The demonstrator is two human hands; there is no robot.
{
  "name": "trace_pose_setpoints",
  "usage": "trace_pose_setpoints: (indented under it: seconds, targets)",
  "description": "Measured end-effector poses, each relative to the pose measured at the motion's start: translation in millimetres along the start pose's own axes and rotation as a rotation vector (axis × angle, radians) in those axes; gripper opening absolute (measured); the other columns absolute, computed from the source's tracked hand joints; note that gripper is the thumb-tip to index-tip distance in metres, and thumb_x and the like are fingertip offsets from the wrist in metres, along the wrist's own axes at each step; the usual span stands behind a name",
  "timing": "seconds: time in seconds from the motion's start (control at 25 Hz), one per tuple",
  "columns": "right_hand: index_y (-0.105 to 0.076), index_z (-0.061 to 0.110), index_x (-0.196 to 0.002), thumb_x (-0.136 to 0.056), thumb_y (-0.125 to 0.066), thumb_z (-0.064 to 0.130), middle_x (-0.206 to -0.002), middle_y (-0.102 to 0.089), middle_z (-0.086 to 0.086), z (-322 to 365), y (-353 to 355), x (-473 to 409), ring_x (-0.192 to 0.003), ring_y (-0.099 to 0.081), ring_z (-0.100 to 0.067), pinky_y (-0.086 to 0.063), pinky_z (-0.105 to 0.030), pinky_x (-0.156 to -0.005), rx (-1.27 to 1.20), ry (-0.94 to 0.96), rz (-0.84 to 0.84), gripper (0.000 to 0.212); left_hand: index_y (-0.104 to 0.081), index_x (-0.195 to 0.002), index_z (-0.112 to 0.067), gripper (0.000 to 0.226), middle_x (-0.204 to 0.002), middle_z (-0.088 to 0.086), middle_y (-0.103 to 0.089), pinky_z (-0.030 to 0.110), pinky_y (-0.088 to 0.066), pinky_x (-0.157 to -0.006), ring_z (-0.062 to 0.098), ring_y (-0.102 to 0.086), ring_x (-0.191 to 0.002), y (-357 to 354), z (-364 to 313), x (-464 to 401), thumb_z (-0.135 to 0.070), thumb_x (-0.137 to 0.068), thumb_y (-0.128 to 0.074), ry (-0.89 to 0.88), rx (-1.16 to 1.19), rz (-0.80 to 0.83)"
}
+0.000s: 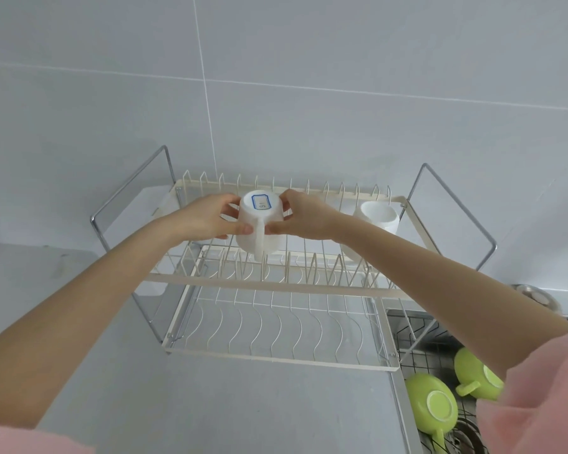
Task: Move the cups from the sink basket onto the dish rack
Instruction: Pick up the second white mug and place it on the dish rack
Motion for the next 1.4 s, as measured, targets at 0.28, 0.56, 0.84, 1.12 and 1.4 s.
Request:
trace_pose_setpoints:
  seconds: [0.28,0.56,0.84,1.12,1.4]
  targets:
    - [-0.044,0.002,-0.124,-0.08,-0.067,0.032,-0.128,-0.054,-0.011,2,-2,3,-0.115,-0.054,-0.028,-0.043,-0.037,-0.095,0.056,0.003,0.003,0.058,-0.045,-0.129,-0.012,0.052,-0.128,0.01,-0.055,0.03,-0.05,-0.08,0.019,-0.056,-0.098,-2,2,0,-0.015,-0.081,-0.065,0.021,-0.008,0.009]
    - [-0.044,0.004,-0.125,-0.079,-0.068,0.034,-0.128,-0.055,-0.009,2,-3,9,-0.115,-0.054,-0.027,-0.044,-0.038,-0.098,0.089,-0.002,0.017,0.06,-0.044,-0.128,-0.013,0.052,-0.117,0.001,-0.054,0.02,-0.045,-0.072,0.017,-0.054,-0.097,-4,-2,7,-0.019,-0.081,-0.065,0.044,-0.057,0.027]
    - [-0.031,0.011,-0.141,-0.083,-0.062,0.036,-0.143,-0.044,-0.009,5,2,20,-0.13,-0.043,-0.026,-0.035,-0.035,-0.108,0.132,0.001,0.075,0.07,-0.034,-0.138,-0.02,0.062,-0.139,0.005,-0.047,0.031,-0.041,-0.097,0.02,-0.049,-0.119,10,-5,19,-0.022,-0.083,-0.062,0.11,-0.13,0.034]
    - [-0.018,0.014,-0.147,-0.092,-0.05,0.032,-0.152,-0.031,-0.008,27,42,71,-0.138,-0.03,-0.026,-0.027,-0.036,-0.111,0.35,0.136,-0.036,0.066,-0.026,-0.142,-0.015,0.058,-0.15,0.008,-0.035,0.031,-0.028,-0.109,0.026,-0.034,-0.137,26,-68,60,-0.032,-0.09,-0.048,0.007,-0.459,-0.154]
    - [-0.016,0.017,-0.147,-0.092,-0.049,0.035,-0.157,-0.02,-0.003,10,97,154,-0.146,-0.01,-0.021,-0.009,-0.036,-0.119,0.449,0.208,-0.27,0.067,-0.018,-0.144,-0.013,0.063,-0.156,0.006,-0.02,0.032,-0.02,-0.115,0.021,-0.022,-0.143,-17,-152,106,-0.032,-0.091,-0.046,-0.194,-0.577,-0.274]
Point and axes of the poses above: each hand's wrist, its own x-axis away from the middle knuckle, its own y-axis out of the back of the hand, z = x × y, the point moved 10 cm from there along -x, towards the middle knuckle
